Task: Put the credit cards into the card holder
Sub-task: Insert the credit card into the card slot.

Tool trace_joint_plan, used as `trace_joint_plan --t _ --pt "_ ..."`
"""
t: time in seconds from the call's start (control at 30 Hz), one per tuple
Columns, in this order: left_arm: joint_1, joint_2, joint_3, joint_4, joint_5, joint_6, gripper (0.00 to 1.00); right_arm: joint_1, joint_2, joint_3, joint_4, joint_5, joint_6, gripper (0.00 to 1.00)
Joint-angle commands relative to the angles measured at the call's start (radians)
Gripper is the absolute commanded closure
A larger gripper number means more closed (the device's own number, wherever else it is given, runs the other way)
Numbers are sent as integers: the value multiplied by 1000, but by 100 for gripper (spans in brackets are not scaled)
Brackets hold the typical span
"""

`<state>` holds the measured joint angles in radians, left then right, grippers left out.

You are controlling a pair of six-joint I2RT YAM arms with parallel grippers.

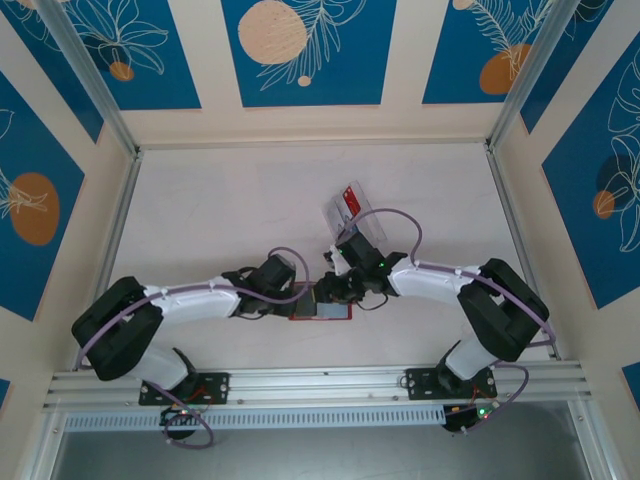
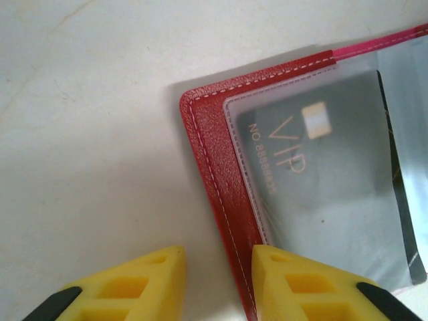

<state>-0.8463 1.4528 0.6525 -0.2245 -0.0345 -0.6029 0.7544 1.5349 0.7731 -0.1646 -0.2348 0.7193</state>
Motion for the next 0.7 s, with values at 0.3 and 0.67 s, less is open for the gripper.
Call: trace_joint_plan --t 0.3,0.67 --pt "10 -46 -13 -12 44 11 74 40 127 166 -182 133 -55 100" --pt "10 -8 -28 6 44 18 83 89 167 177 -218 238 -14 100"
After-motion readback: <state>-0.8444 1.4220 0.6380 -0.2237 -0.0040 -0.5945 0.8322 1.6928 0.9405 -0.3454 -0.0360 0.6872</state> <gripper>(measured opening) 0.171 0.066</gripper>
